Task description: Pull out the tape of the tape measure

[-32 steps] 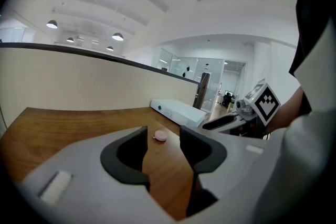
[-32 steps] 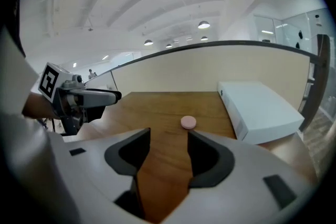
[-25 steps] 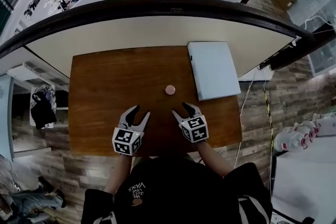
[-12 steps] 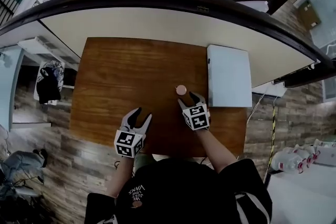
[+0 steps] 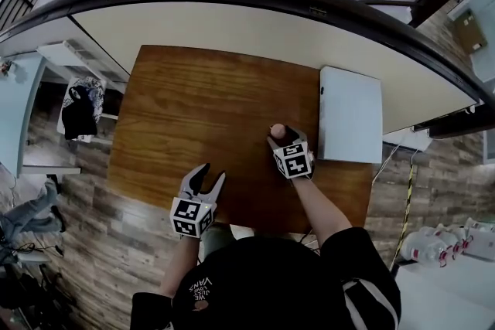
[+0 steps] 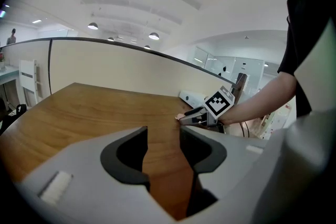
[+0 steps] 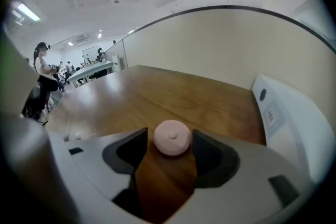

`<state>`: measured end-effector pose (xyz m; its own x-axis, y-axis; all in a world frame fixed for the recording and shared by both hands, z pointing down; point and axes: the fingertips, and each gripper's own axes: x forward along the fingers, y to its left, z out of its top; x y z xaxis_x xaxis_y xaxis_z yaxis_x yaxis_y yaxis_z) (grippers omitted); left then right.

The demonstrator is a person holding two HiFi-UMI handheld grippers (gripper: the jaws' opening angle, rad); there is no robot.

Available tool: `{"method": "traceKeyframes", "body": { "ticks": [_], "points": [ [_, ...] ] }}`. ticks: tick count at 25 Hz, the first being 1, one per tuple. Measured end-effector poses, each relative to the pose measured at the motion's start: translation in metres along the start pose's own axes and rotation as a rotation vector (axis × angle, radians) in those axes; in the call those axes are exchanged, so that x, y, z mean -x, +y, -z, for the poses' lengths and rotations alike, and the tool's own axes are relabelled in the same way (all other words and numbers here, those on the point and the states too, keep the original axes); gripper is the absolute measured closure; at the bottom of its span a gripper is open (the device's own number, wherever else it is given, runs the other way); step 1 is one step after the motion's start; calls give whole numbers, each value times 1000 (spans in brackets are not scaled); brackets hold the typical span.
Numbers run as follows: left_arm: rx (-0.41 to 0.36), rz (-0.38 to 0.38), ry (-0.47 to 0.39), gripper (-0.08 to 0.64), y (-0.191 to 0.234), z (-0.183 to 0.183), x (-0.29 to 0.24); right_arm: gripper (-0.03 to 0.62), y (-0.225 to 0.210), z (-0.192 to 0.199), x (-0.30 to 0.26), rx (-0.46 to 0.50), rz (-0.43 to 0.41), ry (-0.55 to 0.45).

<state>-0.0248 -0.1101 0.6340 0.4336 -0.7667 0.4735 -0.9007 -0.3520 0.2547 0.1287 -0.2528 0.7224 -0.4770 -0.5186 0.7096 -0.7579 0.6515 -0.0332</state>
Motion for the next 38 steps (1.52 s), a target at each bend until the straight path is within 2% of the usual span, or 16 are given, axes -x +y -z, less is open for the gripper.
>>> {"method": "traceKeyframes", "body": {
  "ticks": [7,13,16,21,25,28,33,38],
  "points": [
    [20,-24,9,382,8,10,11,356,-1,-1,-6,-10,15,4],
    [-2,7,15,382,6,8,7,367,-3,0,-3,35,19,17],
    [-26,29,16,382,6,1,4,367,3,-4,5,117,4,30],
    [-96,88,21,382,3,-9,-8,367,15,-27,34,364,-26,19],
    [-138,151,8,382,-5,-22,-22,367,25,-50,64,500,-41,-5],
    [-188,213,-14,382,-17,-37,-31,367,35,-67,88,575,-41,-27],
    [-340,329,-16,382,-38,-55,-44,367,52,-95,126,694,-7,-77],
    [-451,437,-66,382,-59,-82,-49,367,71,-120,155,763,34,-139]
  ]
}}
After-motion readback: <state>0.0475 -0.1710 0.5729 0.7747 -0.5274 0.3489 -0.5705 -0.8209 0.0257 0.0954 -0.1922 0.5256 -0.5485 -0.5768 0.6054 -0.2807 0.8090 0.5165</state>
